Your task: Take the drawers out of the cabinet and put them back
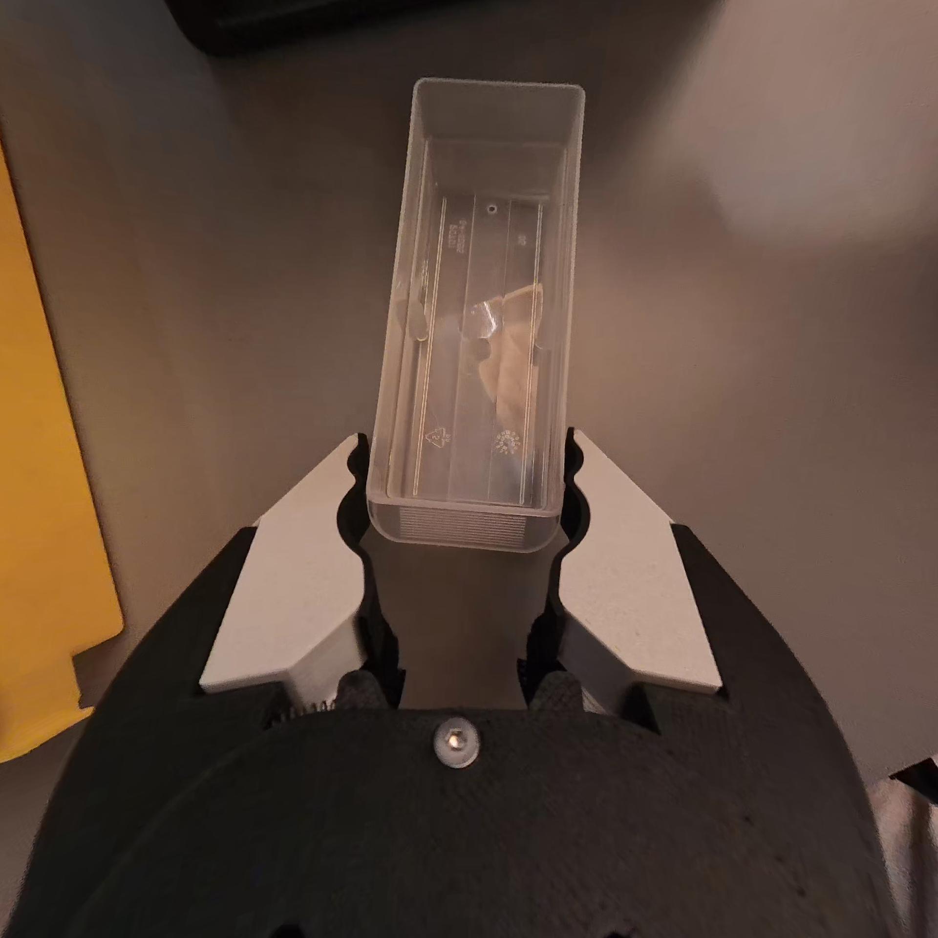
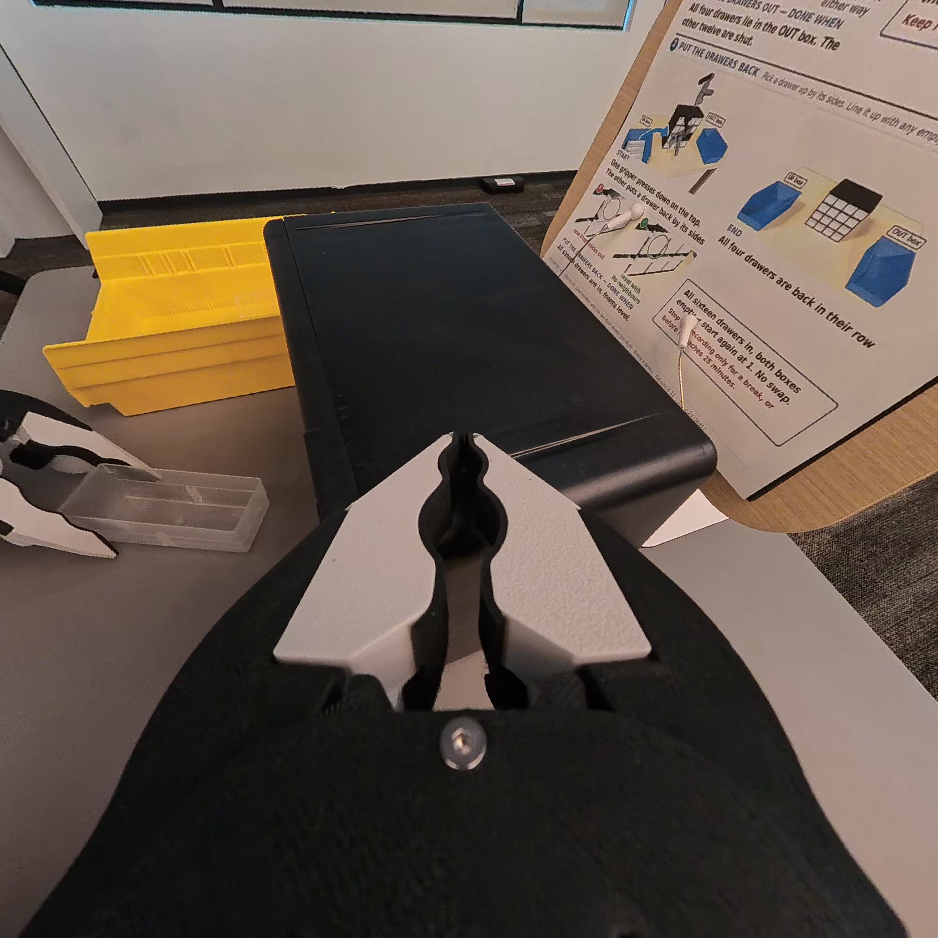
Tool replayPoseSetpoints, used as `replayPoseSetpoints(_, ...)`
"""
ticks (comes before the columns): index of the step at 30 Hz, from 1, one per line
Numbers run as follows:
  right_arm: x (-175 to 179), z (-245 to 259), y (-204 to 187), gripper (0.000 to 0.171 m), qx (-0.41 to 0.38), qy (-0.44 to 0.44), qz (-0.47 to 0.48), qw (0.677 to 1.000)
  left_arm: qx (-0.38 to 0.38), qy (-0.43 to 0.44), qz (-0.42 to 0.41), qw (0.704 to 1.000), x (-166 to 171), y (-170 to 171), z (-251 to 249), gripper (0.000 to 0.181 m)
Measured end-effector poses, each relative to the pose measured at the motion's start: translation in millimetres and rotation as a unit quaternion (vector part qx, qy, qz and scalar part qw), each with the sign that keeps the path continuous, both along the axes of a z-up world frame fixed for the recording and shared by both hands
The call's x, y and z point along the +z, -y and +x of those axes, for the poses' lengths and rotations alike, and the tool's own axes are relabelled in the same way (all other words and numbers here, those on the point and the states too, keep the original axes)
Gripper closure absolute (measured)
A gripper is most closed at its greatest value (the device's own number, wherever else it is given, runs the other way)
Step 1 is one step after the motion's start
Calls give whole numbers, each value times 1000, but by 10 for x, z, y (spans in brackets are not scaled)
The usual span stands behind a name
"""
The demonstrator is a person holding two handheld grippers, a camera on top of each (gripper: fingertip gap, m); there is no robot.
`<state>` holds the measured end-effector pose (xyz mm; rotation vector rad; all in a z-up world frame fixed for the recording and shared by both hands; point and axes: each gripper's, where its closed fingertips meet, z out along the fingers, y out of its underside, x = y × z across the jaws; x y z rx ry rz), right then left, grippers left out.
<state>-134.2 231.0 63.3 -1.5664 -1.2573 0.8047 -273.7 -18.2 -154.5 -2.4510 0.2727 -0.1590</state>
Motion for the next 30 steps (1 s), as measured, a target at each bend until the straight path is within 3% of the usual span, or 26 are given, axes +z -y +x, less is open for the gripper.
replayPoseSetpoints(3,0,0,0,171,0,0,0,1000,-14,-14,-21,1000,8,9,35,105)
replayPoseSetpoints(7,0,-1,0,171,-1,1,1,1000,-17,-28,-72,997,54,-26,75,84)
replayPoseSetpoints(10,-1,1,2,171,0,1,1,1000,-18,-57,-128,990,-7,-54,40,88)
replayPoseSetpoints(12,0,0,3,171,0,1,1,1000,-29,-77,-160,984,-58,-44,42,99)
replayPoseSetpoints(18,0,1,3,171,0,1,1,1000,-56,-96,-182,977,-49,-47,85,118)
replayPoseSetpoints(30,1,0,3,171,2,0,0,1000,-41,-57,-118,990,56,-124,45,120)
